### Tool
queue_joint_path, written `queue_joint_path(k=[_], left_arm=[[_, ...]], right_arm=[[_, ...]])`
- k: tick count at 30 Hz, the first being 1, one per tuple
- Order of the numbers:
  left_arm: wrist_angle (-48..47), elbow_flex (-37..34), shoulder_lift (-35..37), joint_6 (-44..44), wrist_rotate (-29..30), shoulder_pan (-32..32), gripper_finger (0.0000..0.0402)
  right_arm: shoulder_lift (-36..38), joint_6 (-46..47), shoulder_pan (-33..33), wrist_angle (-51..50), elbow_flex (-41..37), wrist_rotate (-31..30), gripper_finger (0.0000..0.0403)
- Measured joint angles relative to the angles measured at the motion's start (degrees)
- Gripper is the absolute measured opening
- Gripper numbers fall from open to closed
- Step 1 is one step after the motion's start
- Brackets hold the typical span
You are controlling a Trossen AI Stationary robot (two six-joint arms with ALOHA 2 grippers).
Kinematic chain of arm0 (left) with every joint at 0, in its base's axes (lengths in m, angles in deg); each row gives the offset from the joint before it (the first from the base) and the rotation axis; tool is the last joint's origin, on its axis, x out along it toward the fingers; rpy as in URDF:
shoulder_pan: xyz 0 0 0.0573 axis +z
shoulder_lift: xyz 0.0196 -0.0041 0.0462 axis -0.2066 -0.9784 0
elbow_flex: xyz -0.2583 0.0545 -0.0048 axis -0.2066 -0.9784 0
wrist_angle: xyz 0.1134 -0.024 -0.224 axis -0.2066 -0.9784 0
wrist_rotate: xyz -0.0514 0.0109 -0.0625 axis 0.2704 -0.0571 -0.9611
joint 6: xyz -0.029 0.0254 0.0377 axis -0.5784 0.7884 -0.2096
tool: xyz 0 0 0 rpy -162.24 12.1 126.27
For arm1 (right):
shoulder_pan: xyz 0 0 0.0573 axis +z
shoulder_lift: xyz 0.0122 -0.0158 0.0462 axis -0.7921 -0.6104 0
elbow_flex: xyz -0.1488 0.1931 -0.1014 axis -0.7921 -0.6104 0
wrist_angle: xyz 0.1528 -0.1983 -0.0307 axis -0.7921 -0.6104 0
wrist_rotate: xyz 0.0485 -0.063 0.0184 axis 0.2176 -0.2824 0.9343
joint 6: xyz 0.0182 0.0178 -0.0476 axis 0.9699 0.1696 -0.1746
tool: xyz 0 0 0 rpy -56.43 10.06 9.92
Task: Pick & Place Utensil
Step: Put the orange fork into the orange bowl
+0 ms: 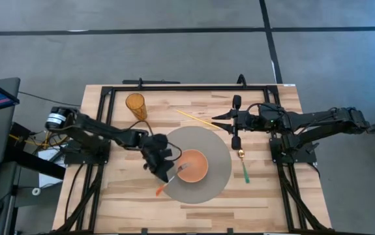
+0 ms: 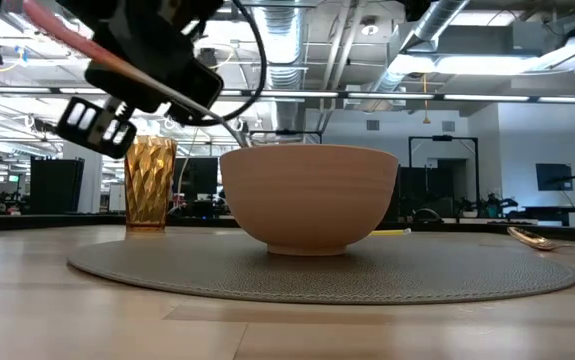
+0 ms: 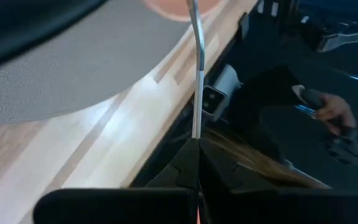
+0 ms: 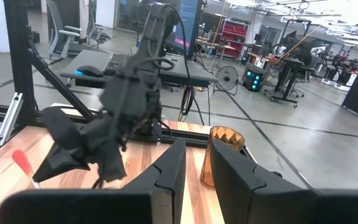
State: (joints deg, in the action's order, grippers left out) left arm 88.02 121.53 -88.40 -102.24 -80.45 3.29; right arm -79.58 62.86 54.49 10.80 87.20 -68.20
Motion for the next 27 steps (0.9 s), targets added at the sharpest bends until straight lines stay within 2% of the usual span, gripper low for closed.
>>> queue_joint_path(k=[3,6,14,27], left_arm=[[0.2,0.0,-0.7,-1.7,-5.4,2.7,0.0005],[0.2,0.0,-1.2,-3.0,-7.4,4.8,0.0005],[0.5,0.0,-1.4,-3.1,-7.0,9.2,0.0005],[0.7,0.0,-1.4,-2.6,-7.0,9.0,0.0006]], right_arm=[[0.0,0.0,0.0,-0.1,0.0,0.0,0.0068],[0.0,0.0,0.0,-0.2,0.0,0.0,0.0068],[0.0,0.0,0.0,-0.4,0.0,0.0,0.0068],[0.0,2.1,0.0,-2.2,0.0,0.0,0.0068]])
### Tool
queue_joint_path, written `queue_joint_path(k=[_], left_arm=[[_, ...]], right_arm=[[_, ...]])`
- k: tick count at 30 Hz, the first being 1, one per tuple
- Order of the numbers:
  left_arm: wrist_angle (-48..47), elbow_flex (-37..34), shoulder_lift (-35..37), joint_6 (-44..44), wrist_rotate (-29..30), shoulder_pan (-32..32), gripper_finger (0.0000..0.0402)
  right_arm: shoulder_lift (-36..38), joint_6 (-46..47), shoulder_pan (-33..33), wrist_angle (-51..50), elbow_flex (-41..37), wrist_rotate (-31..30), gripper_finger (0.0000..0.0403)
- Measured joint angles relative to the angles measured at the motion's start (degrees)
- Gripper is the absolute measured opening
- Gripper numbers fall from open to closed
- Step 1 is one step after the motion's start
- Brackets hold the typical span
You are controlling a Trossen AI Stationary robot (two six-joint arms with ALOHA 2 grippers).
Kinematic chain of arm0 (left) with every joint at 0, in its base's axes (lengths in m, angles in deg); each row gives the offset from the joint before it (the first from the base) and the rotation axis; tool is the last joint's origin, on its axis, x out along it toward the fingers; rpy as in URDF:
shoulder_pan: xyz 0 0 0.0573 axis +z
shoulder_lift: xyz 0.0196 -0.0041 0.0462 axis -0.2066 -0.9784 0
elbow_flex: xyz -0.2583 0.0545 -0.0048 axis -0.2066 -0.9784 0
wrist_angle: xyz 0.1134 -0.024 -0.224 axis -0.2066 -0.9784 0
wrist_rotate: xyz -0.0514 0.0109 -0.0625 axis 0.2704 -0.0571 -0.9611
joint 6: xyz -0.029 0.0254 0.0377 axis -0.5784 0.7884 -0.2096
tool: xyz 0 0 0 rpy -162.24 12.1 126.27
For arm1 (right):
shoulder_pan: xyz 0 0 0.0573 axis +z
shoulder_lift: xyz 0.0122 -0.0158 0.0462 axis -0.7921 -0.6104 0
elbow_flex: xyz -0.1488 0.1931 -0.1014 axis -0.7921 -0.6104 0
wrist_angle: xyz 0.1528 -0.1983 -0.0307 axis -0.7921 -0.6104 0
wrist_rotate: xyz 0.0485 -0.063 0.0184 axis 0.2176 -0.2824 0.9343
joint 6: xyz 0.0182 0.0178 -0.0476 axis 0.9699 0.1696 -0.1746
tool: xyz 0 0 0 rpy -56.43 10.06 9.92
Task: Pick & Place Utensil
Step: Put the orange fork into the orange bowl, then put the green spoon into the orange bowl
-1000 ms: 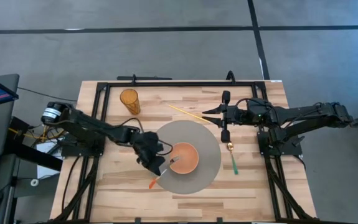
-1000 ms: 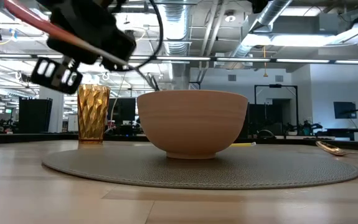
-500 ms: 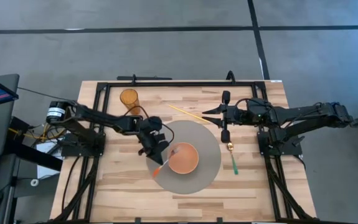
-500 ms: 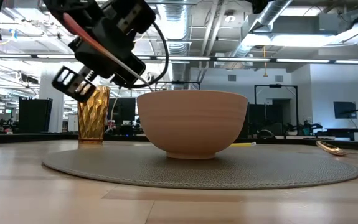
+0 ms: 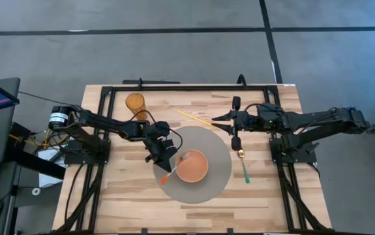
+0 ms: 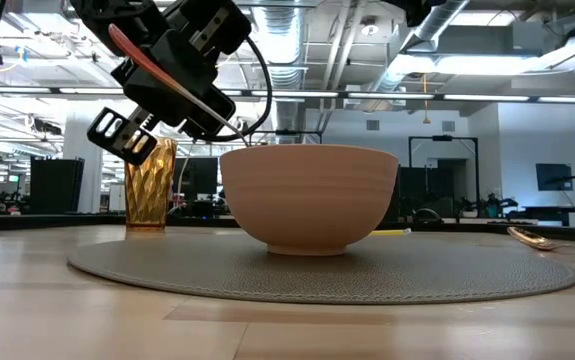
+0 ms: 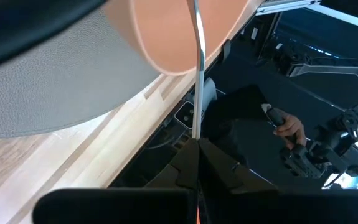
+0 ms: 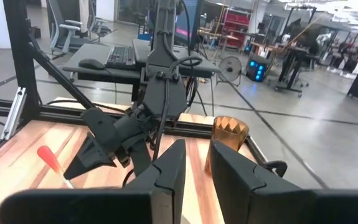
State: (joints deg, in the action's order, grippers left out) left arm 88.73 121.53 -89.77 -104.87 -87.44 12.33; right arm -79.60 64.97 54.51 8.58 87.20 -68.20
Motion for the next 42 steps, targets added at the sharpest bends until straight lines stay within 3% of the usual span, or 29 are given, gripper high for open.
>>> queue_joint_path(k=[10,17,27,39,42], left_arm=[[0.2,0.0,-0.7,-2.1,1.1,0.0,0.0006],[1.7,0.0,-4.7,-10.9,-4.9,-0.4,0.0006],[2.8,0.0,-5.0,-14.0,-5.4,2.0,0.0008],[3.5,0.0,-5.2,-13.9,-5.9,2.0,0.0088],[7.3,0.0,-5.1,-10.9,-5.8,2.0,0.0103]], right_arm=[[0.0,0.9,0.0,0.0,0.0,0.0,0.0068],[0.0,0.9,0.0,0.3,0.0,0.0,0.0068],[0.0,0.9,0.0,0.0,0.0,0.0,0.0068],[0.0,0.9,0.0,0.1,0.0,0.0,0.0068],[0.0,0.9,0.0,0.1,0.0,0.0,0.0068]])
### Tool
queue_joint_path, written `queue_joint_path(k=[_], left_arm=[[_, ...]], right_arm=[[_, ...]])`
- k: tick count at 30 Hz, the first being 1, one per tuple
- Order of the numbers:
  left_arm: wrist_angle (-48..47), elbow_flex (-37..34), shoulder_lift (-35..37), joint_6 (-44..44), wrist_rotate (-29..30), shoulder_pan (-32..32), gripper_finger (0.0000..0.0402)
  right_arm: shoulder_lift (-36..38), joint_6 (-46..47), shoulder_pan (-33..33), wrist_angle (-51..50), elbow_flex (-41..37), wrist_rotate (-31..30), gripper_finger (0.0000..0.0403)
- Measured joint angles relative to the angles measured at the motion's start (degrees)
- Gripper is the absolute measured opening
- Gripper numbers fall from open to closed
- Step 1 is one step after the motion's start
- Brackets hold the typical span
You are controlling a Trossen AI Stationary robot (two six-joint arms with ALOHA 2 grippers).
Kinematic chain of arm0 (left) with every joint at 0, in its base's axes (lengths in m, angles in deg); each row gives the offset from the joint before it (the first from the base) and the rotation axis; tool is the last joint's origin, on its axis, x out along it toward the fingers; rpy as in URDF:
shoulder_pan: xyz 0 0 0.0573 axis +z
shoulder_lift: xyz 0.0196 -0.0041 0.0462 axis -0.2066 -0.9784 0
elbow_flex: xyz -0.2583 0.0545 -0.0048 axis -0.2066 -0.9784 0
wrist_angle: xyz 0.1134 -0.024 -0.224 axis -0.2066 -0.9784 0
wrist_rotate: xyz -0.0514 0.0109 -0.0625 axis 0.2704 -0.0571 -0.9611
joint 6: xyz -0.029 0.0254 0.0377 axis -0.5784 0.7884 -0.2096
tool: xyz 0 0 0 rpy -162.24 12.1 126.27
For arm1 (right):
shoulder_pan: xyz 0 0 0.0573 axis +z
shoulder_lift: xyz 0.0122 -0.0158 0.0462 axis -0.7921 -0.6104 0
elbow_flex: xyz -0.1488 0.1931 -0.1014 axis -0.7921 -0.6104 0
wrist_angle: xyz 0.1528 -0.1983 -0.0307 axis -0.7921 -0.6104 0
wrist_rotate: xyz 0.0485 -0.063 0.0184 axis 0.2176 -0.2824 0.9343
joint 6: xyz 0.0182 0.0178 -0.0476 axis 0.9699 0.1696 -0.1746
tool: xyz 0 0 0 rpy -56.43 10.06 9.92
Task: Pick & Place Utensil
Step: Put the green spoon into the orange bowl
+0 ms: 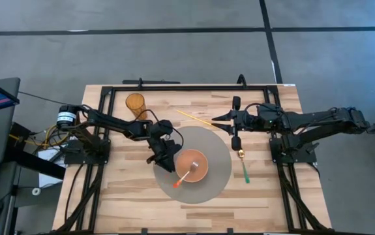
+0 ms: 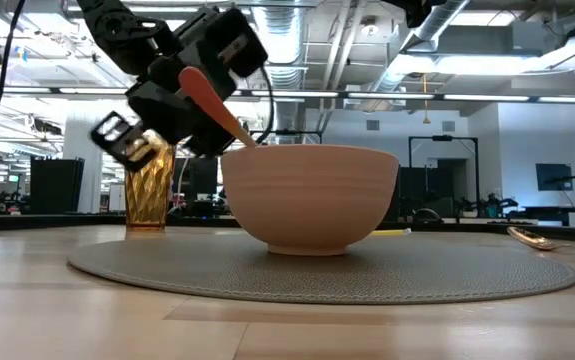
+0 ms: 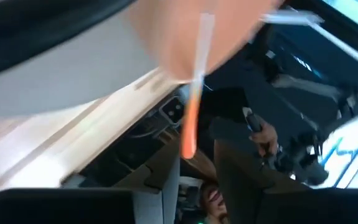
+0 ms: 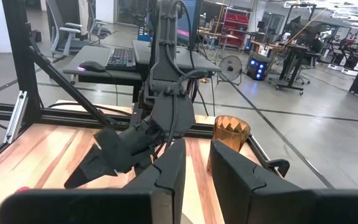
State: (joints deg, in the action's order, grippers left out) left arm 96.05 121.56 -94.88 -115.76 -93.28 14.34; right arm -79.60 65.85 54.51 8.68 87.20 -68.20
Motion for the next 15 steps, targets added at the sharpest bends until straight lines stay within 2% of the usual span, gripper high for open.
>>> queue_joint_path(k=[3,7,10,15], left_arm=[[3.2,0.0,1.4,4.2,0.3,0.0,0.0109],[3.2,0.0,6.0,14.2,3.3,-0.3,0.0107],[3.1,0.0,11.1,22.6,8.4,-1.3,0.0106],[3.2,-0.1,21.6,42.2,18.2,-4.9,0.0106]], right_arm=[[0.0,0.0,0.0,0.0,0.0,0.0,0.0068],[0.0,0.4,0.0,0.0,0.0,0.0,0.0068],[0.0,4.0,0.0,-0.3,0.0,0.0,0.0068],[-0.1,8.8,0.0,-3.4,0.0,0.0,0.0068]])
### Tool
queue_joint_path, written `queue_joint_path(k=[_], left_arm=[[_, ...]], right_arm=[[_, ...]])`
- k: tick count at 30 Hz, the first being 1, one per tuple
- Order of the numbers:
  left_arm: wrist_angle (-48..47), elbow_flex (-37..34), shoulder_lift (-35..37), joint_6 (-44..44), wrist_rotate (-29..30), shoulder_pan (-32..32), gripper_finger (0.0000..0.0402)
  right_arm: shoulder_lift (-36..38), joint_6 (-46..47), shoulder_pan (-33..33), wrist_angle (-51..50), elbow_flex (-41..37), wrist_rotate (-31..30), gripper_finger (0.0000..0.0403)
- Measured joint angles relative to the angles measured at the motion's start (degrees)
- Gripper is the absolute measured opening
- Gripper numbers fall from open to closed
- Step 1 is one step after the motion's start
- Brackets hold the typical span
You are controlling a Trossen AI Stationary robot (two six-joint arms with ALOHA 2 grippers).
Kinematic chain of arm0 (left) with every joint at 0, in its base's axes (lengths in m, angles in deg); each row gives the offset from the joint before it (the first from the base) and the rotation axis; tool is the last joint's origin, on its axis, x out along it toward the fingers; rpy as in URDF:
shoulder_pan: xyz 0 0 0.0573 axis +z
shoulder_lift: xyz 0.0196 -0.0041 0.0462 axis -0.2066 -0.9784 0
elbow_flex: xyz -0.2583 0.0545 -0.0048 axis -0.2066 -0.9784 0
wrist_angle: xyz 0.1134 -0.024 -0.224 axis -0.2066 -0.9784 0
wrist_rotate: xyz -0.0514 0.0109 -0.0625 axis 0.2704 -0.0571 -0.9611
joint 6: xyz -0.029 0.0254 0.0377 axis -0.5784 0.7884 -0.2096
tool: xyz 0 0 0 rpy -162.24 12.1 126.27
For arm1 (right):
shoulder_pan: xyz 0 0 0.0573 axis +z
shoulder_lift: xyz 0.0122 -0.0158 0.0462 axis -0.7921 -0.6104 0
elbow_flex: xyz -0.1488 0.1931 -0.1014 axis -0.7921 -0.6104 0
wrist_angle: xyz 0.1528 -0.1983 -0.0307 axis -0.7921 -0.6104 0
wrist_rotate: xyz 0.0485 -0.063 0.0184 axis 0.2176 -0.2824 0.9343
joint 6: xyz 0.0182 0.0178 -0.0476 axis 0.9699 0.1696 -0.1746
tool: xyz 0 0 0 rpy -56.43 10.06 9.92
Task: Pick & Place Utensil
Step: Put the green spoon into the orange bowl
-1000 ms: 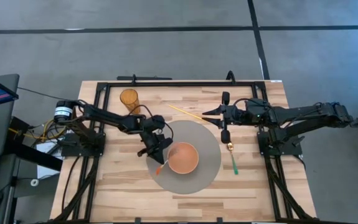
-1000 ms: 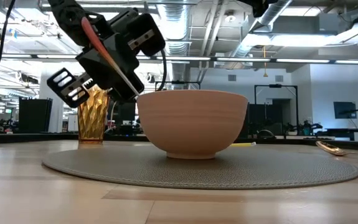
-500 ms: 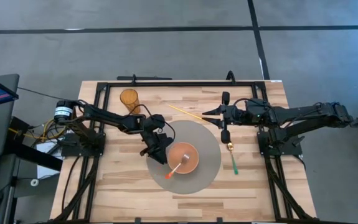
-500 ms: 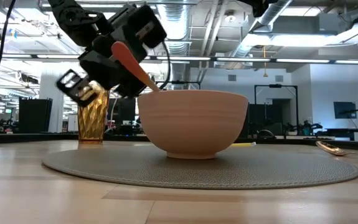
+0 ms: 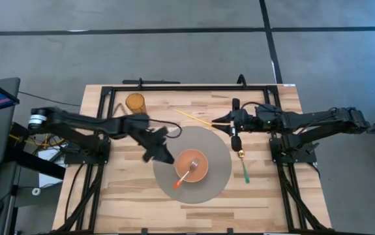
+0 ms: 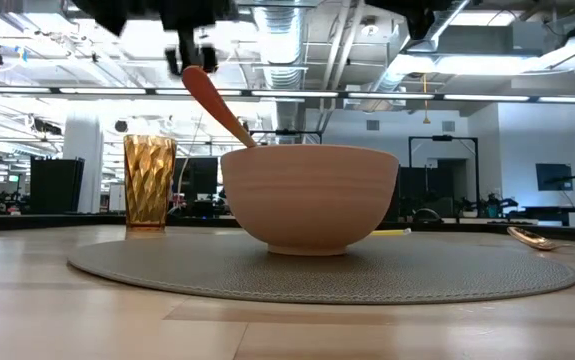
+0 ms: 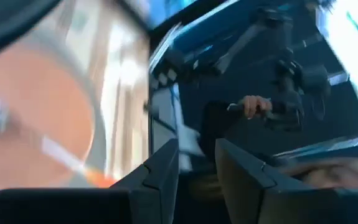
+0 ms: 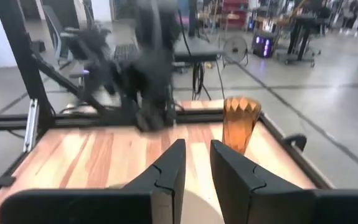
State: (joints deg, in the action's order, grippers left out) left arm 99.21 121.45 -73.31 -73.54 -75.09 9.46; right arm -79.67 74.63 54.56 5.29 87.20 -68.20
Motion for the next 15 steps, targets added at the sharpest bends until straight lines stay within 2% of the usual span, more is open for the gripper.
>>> queue_joint_path(k=[5,7,12,15], left_arm=[[-0.1,-1.8,9.6,17.3,10.1,-5.0,0.0106],[-0.1,-3.1,12.9,21.7,12.1,-6.5,0.0106],[-0.2,-8.1,19.7,25.0,14.0,-8.0,0.0106],[-0.1,-11.7,23.2,25.0,14.1,-8.0,0.0106]], right_arm=[[-1.9,4.0,0.0,-1.9,0.0,0.0,0.0068],[-3.0,6.0,0.4,-2.4,0.0,0.0,0.0068],[-7.4,6.2,3.2,-2.8,0.0,0.0,0.0068],[-9.5,2.6,5.6,-2.0,0.0,-0.8,0.0068]])
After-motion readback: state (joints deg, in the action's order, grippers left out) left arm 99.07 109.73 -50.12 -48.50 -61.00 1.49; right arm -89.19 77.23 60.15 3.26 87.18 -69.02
